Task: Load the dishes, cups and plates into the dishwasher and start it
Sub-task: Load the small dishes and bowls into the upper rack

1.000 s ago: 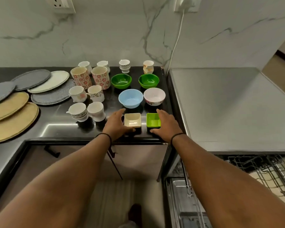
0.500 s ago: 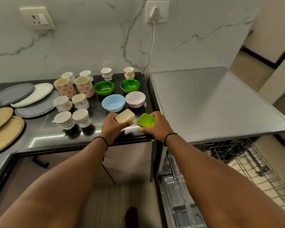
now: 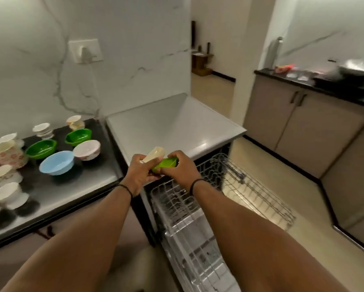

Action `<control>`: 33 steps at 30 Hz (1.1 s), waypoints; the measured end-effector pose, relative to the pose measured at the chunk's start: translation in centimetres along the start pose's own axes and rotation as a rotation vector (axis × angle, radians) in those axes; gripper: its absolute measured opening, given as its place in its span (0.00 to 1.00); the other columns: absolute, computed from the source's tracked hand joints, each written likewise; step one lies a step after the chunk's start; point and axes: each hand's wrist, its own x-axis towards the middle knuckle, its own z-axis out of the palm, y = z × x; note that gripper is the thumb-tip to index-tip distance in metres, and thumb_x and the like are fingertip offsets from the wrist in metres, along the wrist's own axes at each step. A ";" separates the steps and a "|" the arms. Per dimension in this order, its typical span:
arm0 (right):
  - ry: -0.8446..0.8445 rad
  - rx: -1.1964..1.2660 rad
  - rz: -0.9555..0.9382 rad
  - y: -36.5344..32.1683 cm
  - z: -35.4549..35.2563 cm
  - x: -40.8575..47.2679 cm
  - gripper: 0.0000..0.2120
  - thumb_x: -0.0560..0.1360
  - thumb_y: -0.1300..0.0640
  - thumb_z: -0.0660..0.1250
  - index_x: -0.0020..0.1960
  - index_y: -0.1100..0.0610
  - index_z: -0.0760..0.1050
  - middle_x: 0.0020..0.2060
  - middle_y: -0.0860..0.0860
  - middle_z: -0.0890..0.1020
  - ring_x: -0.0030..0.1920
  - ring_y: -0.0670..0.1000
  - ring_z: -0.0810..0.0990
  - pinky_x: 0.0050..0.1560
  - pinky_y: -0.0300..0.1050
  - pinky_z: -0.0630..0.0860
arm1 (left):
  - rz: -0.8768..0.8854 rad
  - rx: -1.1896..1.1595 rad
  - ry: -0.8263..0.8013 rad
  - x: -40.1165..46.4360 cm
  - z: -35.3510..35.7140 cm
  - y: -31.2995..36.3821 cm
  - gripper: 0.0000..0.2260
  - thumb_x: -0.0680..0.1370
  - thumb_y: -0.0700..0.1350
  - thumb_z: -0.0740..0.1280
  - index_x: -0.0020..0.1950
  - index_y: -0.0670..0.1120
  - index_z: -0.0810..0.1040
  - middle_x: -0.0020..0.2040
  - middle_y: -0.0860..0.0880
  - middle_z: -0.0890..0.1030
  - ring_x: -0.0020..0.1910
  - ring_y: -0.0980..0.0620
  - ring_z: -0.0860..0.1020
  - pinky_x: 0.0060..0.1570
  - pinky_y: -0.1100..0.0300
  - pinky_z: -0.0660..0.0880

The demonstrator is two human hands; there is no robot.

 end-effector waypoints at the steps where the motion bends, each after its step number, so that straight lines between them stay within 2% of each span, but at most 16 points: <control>1: 0.067 0.057 0.034 1.2 -2.1 -1.0 0.29 0.65 0.46 0.79 0.61 0.52 0.72 0.53 0.50 0.78 0.51 0.49 0.78 0.50 0.42 0.77 | -0.001 0.004 -0.049 -0.1 2.6 -0.3 0.26 0.71 0.47 0.76 0.61 0.41 0.67 0.53 0.39 0.78 0.43 0.46 0.83 0.40 0.50 0.82; 3: 0.178 0.165 0.095 3.3 -4.9 -2.7 0.31 0.64 0.46 0.79 0.62 0.51 0.70 0.54 0.49 0.78 0.52 0.49 0.78 0.49 0.40 0.76 | 0.003 0.034 -0.122 -0.5 6.6 -0.8 0.23 0.71 0.47 0.76 0.58 0.42 0.67 0.53 0.39 0.78 0.46 0.44 0.82 0.40 0.50 0.82; 6: 0.349 0.311 0.174 6.7 -9.0 -5.8 0.35 0.64 0.50 0.81 0.65 0.53 0.67 0.54 0.48 0.75 0.53 0.48 0.76 0.50 0.38 0.75 | -0.008 0.102 -0.256 -1.4 12.9 -2.1 0.18 0.73 0.47 0.75 0.52 0.42 0.69 0.51 0.39 0.79 0.45 0.43 0.82 0.42 0.47 0.82; 8: 0.476 0.395 0.248 9.6 -11.6 -7.5 0.35 0.64 0.53 0.81 0.65 0.54 0.67 0.54 0.49 0.75 0.54 0.49 0.76 0.56 0.45 0.77 | -0.044 0.148 -0.350 -1.6 17.2 -3.3 0.21 0.72 0.48 0.76 0.55 0.42 0.69 0.52 0.39 0.79 0.40 0.46 0.82 0.38 0.50 0.82; 10: 0.560 0.451 0.324 11.8 -13.4 -8.7 0.35 0.63 0.52 0.81 0.64 0.53 0.67 0.54 0.50 0.75 0.56 0.52 0.77 0.58 0.51 0.78 | -0.066 0.202 -0.421 -1.5 20.3 -4.5 0.21 0.73 0.48 0.75 0.55 0.42 0.68 0.47 0.40 0.78 0.34 0.49 0.82 0.33 0.54 0.81; 11: 0.603 0.472 0.365 12.7 -14.4 -9.4 0.35 0.64 0.51 0.81 0.64 0.54 0.68 0.55 0.52 0.75 0.56 0.52 0.77 0.55 0.49 0.79 | -0.080 0.224 -0.461 -1.1 21.8 -5.3 0.21 0.72 0.48 0.76 0.54 0.42 0.67 0.43 0.41 0.78 0.31 0.50 0.81 0.30 0.55 0.79; 13: 0.697 0.520 0.440 14.8 -16.1 -10.4 0.34 0.66 0.51 0.80 0.66 0.56 0.67 0.57 0.53 0.75 0.52 0.49 0.77 0.43 0.35 0.78 | -0.108 0.262 -0.532 -0.1 24.5 -6.8 0.22 0.71 0.48 0.77 0.52 0.39 0.69 0.37 0.42 0.76 0.28 0.50 0.77 0.25 0.59 0.74; 14: 0.748 0.543 0.477 16.1 -16.7 -10.9 0.33 0.67 0.53 0.79 0.66 0.58 0.67 0.56 0.53 0.74 0.50 0.47 0.77 0.38 0.30 0.75 | -0.112 0.287 -0.551 0.6 25.7 -8.0 0.21 0.70 0.47 0.78 0.48 0.38 0.70 0.35 0.42 0.75 0.28 0.49 0.75 0.24 0.61 0.72; 15: 0.788 0.541 0.503 16.8 -17.2 -11.5 0.33 0.68 0.53 0.78 0.66 0.58 0.66 0.55 0.53 0.74 0.51 0.48 0.77 0.37 0.29 0.73 | -0.096 0.317 -0.523 1.3 26.2 -8.6 0.20 0.69 0.46 0.78 0.45 0.39 0.70 0.35 0.41 0.74 0.29 0.49 0.74 0.24 0.62 0.70; 18: 0.902 0.422 0.659 22.5 -17.0 -12.3 0.36 0.67 0.48 0.79 0.67 0.57 0.65 0.56 0.52 0.73 0.57 0.54 0.75 0.52 0.41 0.73 | -0.042 0.486 -0.518 4.9 28.2 -12.9 0.30 0.64 0.52 0.80 0.53 0.39 0.68 0.43 0.40 0.78 0.35 0.49 0.75 0.26 0.60 0.70; 19: 0.915 0.387 0.700 23.6 -16.9 -12.9 0.36 0.67 0.48 0.78 0.68 0.57 0.64 0.56 0.52 0.72 0.56 0.54 0.75 0.53 0.43 0.72 | 0.000 0.552 -0.522 5.5 28.3 -13.8 0.31 0.64 0.53 0.80 0.56 0.40 0.67 0.47 0.41 0.78 0.39 0.49 0.76 0.29 0.59 0.72; 22: 0.911 0.311 0.825 27.2 -15.6 -13.8 0.31 0.69 0.46 0.77 0.63 0.55 0.66 0.54 0.52 0.74 0.53 0.54 0.76 0.49 0.42 0.72 | 0.113 0.783 -0.553 7.4 28.0 -16.8 0.30 0.67 0.52 0.79 0.57 0.44 0.64 0.53 0.45 0.75 0.48 0.46 0.76 0.42 0.53 0.78; 25: 0.906 0.194 0.928 30.0 -13.2 -13.0 0.24 0.69 0.42 0.75 0.54 0.55 0.69 0.49 0.52 0.76 0.49 0.54 0.77 0.42 0.42 0.71 | 0.138 0.898 -0.645 10.1 26.9 -20.5 0.31 0.67 0.51 0.79 0.60 0.45 0.64 0.55 0.45 0.76 0.51 0.45 0.77 0.44 0.52 0.79; 28: 0.934 0.068 0.996 32.1 -11.2 -11.6 0.27 0.69 0.41 0.74 0.57 0.55 0.68 0.49 0.52 0.75 0.49 0.54 0.76 0.46 0.46 0.74 | 0.162 0.971 -0.728 12.3 26.0 -23.4 0.30 0.67 0.49 0.79 0.58 0.48 0.64 0.55 0.45 0.76 0.52 0.44 0.77 0.47 0.48 0.80; 31: 0.958 -0.068 1.010 33.8 -10.6 -9.7 0.27 0.70 0.42 0.74 0.59 0.53 0.65 0.51 0.52 0.74 0.49 0.54 0.76 0.48 0.49 0.77 | 0.186 0.990 -0.808 14.0 26.2 -26.0 0.30 0.68 0.47 0.78 0.61 0.49 0.64 0.57 0.46 0.75 0.53 0.45 0.76 0.48 0.48 0.80; 33: 0.935 -0.202 1.021 35.6 -10.6 -8.4 0.30 0.71 0.43 0.73 0.63 0.54 0.63 0.52 0.53 0.74 0.50 0.54 0.76 0.49 0.50 0.78 | 0.214 1.001 -0.846 15.2 26.7 -27.8 0.30 0.68 0.48 0.78 0.61 0.51 0.64 0.57 0.47 0.76 0.53 0.45 0.77 0.45 0.51 0.80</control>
